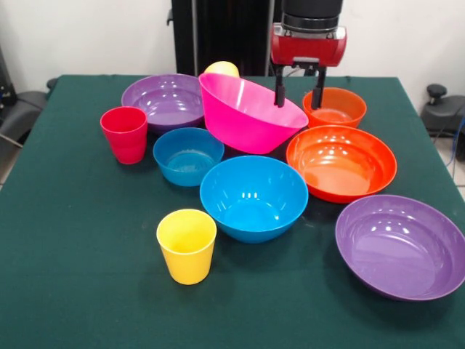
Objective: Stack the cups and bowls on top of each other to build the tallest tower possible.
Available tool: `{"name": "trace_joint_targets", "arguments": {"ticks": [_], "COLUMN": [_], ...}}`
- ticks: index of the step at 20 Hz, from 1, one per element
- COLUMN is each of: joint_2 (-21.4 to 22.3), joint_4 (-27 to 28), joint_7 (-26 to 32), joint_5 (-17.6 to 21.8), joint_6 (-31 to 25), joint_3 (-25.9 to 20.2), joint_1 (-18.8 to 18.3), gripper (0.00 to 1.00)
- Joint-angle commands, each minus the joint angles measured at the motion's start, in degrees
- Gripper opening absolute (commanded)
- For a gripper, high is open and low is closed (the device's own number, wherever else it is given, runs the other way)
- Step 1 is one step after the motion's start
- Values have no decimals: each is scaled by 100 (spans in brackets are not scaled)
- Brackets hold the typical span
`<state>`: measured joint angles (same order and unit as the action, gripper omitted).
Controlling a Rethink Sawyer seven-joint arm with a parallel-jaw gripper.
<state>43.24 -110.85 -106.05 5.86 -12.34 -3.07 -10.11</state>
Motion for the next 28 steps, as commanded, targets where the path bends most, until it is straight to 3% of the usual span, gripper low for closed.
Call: {"name": "trace_joint_targets", "arguments": {"ticks": [1, 17, 28], "joint_2": [-413, -951, -893], "joint_4": [7, 254, 222], "joint_7": [-654, -456, -563], "joint_5": [-115, 90, 54], "joint_6": [-290, 171, 190], "joint_3": [-354, -617, -558], "joint_1": [-41, -349, -242], "gripper": [100, 100, 100]}}
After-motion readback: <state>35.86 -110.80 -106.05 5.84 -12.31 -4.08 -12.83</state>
